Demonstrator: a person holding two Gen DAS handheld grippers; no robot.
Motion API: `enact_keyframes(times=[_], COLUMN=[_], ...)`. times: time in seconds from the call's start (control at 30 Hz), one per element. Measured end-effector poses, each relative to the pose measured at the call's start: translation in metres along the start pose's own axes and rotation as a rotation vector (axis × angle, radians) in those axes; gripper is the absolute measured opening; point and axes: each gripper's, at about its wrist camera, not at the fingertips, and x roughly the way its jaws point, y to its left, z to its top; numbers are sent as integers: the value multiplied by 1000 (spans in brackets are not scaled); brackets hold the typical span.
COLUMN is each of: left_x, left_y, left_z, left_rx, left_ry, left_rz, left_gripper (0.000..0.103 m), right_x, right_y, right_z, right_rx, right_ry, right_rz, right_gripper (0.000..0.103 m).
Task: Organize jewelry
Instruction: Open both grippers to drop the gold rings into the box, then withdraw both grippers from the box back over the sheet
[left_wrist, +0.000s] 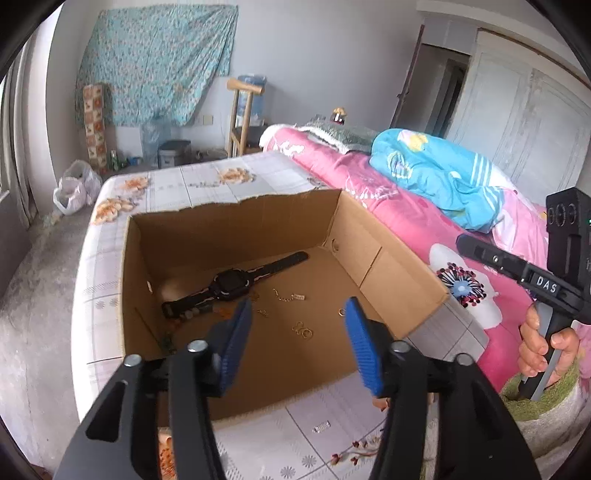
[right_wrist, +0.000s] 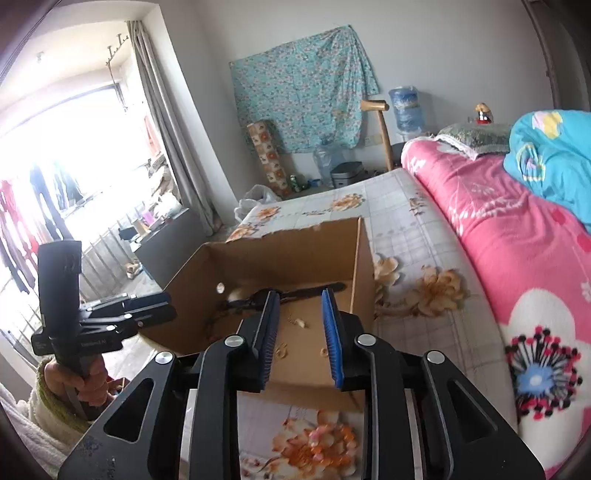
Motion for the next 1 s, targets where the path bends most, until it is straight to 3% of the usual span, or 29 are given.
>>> enact_keyframes(times=[0.13, 0.2, 0.47, 0.57, 0.77, 1.0], left_x=[-24, -31, -43, -25, 16, 39], left_y=[-1, 0, -2, -4, 1, 3], left_z=[-13, -22, -68, -87, -114, -121], left_rx=[22, 21, 10, -8, -19, -16], left_ry=[-22, -7, 101, 178, 319, 361], left_rz=[15, 17, 35, 61, 181, 252], left_gripper=[73, 77, 92, 93, 93, 93], right_x=[-5, -6, 7, 23, 49, 56], right_y=[11, 21, 41, 49, 68, 81], right_z=[-16, -27, -68, -85, -114, -119], right_rx=[-14, -42, -57, -52, -92, -153], right_ry=[28, 54, 197, 270, 381, 391], right_rz=[41, 57, 118, 115, 21, -53], right_gripper=[34, 40, 45, 45, 45, 59])
